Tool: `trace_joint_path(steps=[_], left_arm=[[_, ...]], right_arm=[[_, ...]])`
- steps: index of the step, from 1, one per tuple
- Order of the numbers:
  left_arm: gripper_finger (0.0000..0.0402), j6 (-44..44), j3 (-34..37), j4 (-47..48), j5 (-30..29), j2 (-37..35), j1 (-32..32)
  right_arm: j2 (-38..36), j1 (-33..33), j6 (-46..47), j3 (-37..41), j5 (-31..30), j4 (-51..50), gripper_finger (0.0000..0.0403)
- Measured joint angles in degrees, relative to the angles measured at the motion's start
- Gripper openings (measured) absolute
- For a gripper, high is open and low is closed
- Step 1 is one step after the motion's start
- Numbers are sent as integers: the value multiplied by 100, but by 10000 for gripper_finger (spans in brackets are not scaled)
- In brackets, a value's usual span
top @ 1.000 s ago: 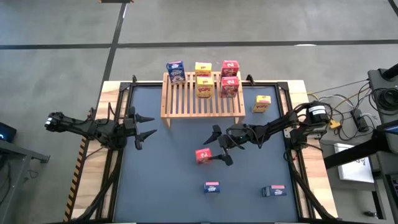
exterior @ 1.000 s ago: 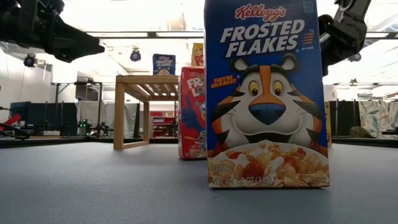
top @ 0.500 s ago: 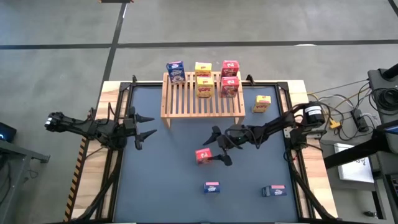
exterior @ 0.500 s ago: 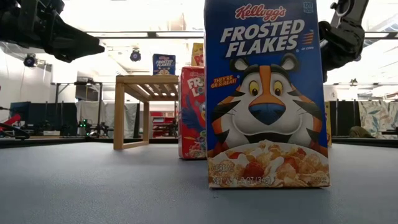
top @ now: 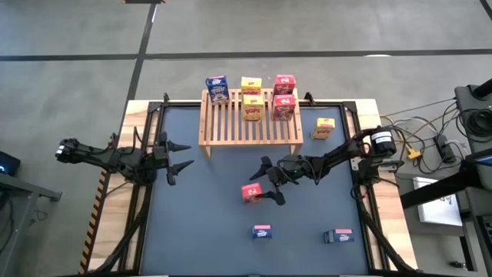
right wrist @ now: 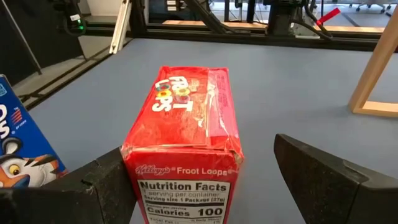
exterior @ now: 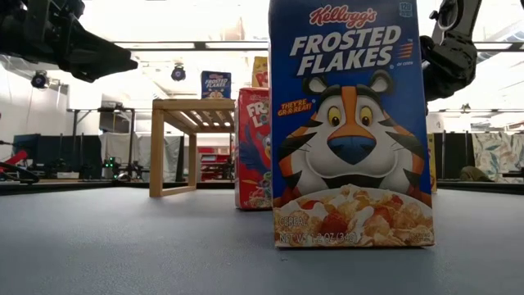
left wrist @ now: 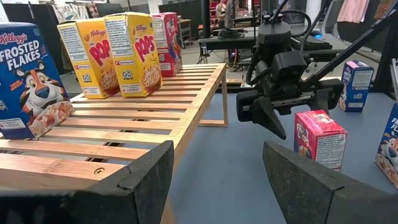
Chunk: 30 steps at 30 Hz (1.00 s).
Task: Stack cereal on shelf
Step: Put the red cereal box on the shelf aligned with the other red cereal boxes
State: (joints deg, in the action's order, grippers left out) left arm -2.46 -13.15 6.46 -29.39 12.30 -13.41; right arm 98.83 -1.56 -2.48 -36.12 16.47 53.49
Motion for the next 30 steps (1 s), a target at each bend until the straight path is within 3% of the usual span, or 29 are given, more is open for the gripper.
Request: trace_joint_path(steps=[30], left_arm=[[231,0,0,0,0,2,0]], right_arm=[[165,9,9,0,-310,-22,326]])
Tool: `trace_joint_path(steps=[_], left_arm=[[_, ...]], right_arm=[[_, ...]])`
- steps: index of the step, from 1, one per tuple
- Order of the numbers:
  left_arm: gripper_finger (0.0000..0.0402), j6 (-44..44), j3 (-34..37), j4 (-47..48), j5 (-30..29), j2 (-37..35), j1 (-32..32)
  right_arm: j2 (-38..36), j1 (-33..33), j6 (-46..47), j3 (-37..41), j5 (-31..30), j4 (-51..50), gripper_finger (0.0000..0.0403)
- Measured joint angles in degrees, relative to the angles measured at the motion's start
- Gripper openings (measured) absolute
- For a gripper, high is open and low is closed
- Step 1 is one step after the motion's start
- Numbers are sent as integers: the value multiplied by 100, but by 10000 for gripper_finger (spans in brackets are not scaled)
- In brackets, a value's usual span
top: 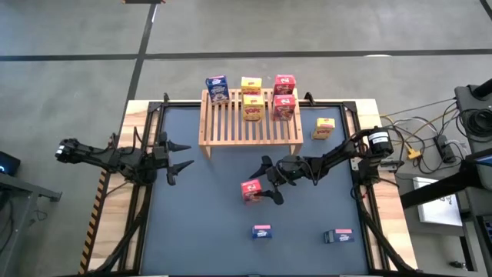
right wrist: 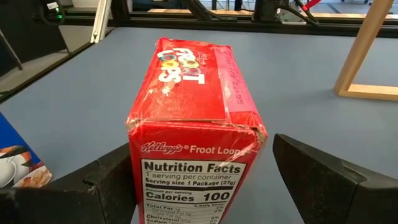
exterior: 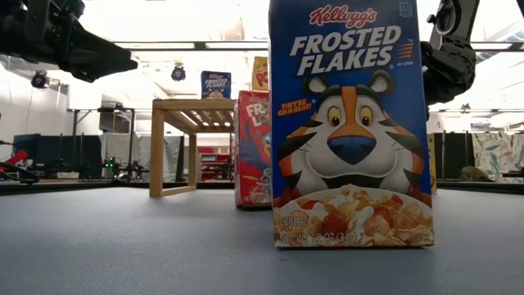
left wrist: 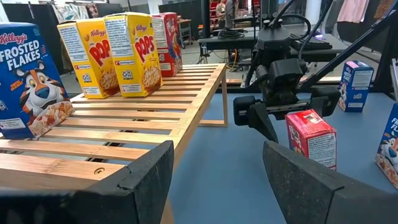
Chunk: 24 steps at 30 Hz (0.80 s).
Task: Stack cereal on shelf
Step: Put the red cereal box on the shelf aligned with the other red cereal boxes
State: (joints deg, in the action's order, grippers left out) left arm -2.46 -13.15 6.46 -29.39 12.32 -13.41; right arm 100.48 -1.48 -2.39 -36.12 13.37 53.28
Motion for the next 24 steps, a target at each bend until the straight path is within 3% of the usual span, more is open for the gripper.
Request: trace_joint_path(steps=[8,18,24], left_arm=[[231,0,0,0,-2,-2,1],[231,0,0,0,0,0,0],[231,1,0,0,-1,-1,1]], right_arm=[[0,0,28,0,7,-27,321],[-1,-14,111,0,59,-32,235],[-25,-42,98,0,74,-47,205]])
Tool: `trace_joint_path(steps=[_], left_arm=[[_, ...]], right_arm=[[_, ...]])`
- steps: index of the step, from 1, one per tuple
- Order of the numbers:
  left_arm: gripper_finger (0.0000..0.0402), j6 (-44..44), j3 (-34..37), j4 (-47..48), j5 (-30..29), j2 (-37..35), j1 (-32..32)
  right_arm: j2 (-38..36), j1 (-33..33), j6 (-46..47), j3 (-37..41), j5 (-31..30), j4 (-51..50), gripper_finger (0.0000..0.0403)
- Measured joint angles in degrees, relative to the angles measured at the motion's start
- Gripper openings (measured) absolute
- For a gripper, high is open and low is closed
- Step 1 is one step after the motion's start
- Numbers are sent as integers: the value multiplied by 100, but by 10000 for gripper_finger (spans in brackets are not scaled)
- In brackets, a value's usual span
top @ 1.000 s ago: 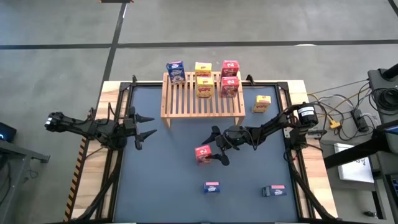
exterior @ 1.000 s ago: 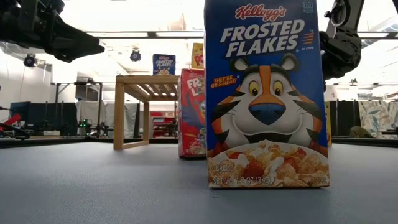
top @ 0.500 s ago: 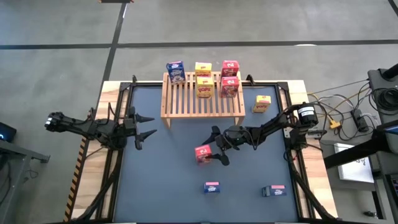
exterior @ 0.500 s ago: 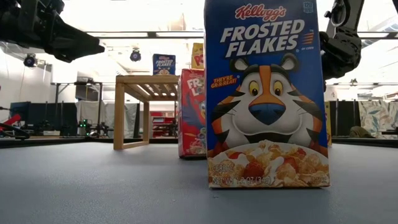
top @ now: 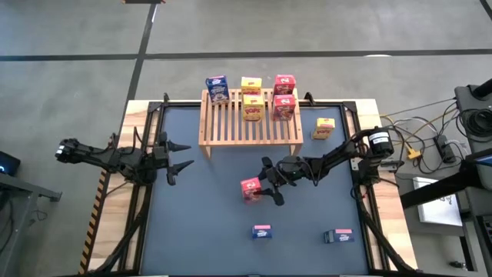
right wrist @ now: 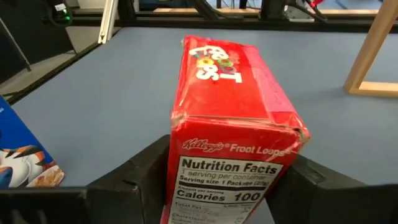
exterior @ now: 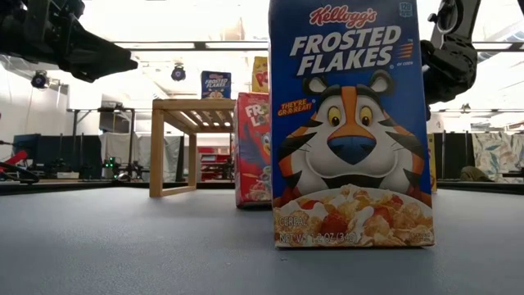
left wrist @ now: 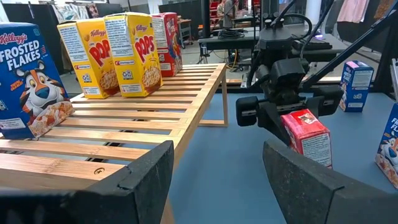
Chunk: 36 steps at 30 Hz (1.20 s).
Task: Stack cereal on shelf
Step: Put the red cereal box on the shelf aligned with the other red cereal boxes
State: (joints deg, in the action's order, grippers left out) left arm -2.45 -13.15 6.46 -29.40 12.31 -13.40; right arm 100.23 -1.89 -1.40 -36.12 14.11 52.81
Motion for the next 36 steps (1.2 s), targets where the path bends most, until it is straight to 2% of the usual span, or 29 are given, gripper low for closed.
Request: trace_joint_path(steps=[15,25,36], left_arm=[[231,-1,0,0,-1,0,0],[231,-1,0,0,-1,-1,-1],[231,-1,0,0,-1,1,-1]], right_arm=[[-187,-13,36,2,131,-26,179],[-187,-50,183,2,111,-69,138],[-328,-59,73,2,114,-65,139]])
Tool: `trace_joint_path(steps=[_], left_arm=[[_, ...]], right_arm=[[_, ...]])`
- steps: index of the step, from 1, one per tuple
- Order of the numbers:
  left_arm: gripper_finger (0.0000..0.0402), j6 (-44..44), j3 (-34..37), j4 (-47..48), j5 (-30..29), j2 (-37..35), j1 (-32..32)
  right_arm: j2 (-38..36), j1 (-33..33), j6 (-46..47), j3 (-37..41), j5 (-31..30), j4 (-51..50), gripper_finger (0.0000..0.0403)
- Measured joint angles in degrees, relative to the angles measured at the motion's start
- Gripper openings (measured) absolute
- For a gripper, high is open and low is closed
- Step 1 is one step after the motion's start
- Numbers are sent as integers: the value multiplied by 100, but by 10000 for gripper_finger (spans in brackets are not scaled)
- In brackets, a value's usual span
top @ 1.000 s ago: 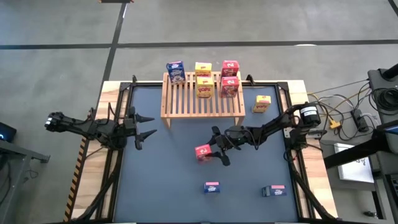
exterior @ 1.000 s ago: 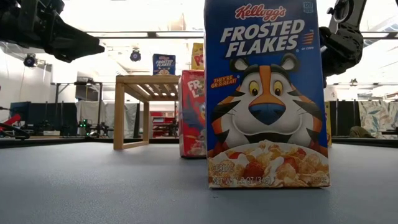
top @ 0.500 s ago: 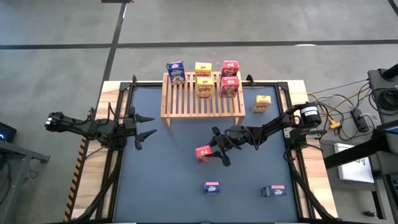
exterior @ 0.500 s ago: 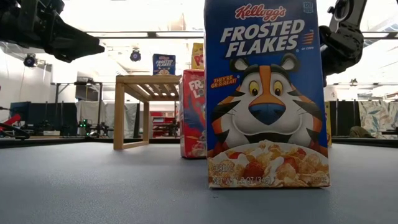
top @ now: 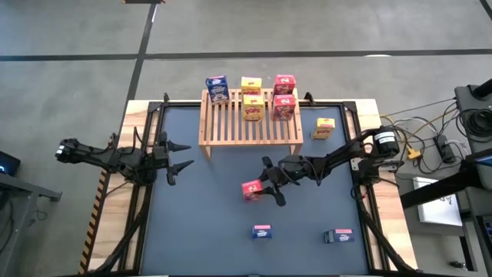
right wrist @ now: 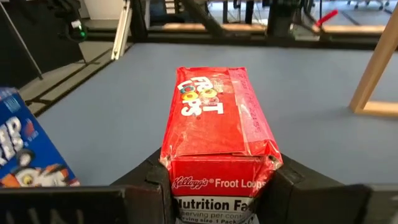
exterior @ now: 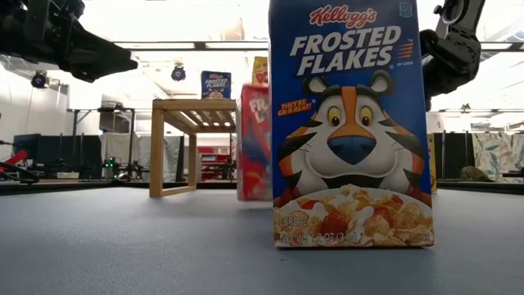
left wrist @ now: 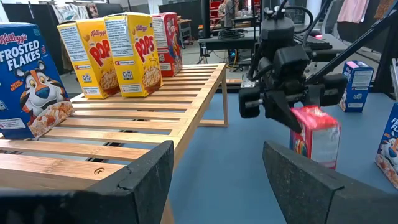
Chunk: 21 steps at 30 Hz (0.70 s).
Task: Stack cereal on shelf
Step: Put the red cereal box on the shelf aligned with the other red cereal boxes
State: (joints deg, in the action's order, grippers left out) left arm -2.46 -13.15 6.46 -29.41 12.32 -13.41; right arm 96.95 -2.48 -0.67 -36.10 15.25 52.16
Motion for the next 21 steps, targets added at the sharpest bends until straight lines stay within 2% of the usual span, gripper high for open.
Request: trace_joint_path(steps=[4,9,16,21], left_arm=[[231,0,0,0,2,-1,2],[231,0,0,0,1,-1,1],[231,0,0,2,0,-2,2],[231,0,-1,0,1,-2,2]], right_arm=[[-278,0,-107,0,0,-23,137],[-988,67,-531,0,-45,-629,139],[-2141,137,-1095,0,-944,-1882,140],[-2900,234,-1413,0,-1076,-2426,141]])
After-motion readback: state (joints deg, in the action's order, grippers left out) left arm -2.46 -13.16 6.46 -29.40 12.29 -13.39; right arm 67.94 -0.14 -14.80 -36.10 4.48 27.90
